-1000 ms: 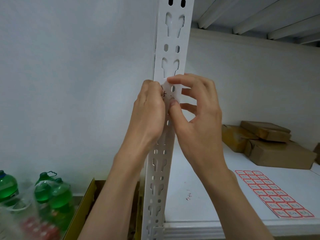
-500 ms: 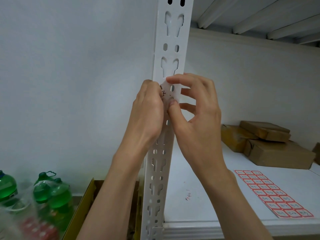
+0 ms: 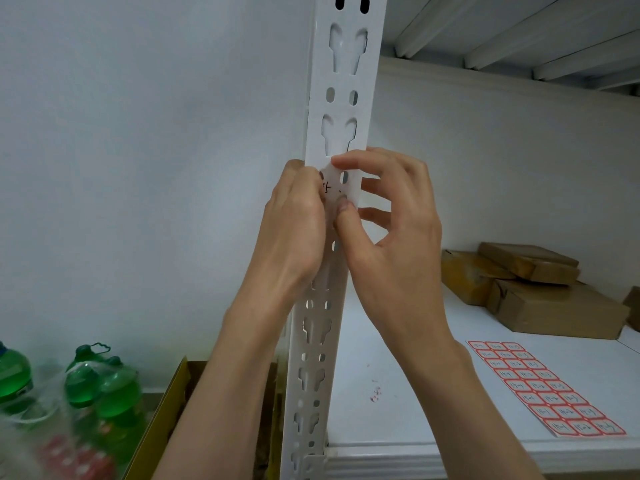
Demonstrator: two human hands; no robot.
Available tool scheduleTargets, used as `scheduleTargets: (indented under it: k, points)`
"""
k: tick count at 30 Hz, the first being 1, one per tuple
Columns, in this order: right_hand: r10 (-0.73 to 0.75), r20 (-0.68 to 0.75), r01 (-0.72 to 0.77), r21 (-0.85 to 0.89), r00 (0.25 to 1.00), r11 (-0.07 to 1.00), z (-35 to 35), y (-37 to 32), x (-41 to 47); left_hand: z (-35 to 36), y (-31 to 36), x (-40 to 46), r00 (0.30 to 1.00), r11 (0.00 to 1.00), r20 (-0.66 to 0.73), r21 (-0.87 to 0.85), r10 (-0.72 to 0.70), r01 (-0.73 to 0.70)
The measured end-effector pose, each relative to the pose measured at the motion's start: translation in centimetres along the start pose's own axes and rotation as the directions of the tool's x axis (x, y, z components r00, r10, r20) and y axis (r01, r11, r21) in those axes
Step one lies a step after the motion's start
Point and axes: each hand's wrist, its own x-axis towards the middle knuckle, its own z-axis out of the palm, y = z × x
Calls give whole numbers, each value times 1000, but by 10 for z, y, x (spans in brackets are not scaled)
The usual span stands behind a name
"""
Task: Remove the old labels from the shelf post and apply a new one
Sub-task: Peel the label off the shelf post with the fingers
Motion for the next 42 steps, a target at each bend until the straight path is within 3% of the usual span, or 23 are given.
scheduleTargets:
  k: [20, 25, 32, 42]
  points:
    - [3, 4, -2, -29, 1000, 1000, 0, -2, -2, -3, 3, 1, 1000, 999, 7, 38, -15, 14]
    - [-24, -41, 20, -97, 999, 995, 4, -2, -1, -8, -2, 1, 998, 1000, 57, -12, -18, 19]
    - [-181, -163, 115, -346, 970, 931, 9, -10, 4, -26, -4, 2, 983, 1000, 180, -8, 28, -27]
    - [-243, -135, 168, -412, 961, 895, 14, -22, 7, -33, 3, -3, 975, 998, 220, 39, 33, -43]
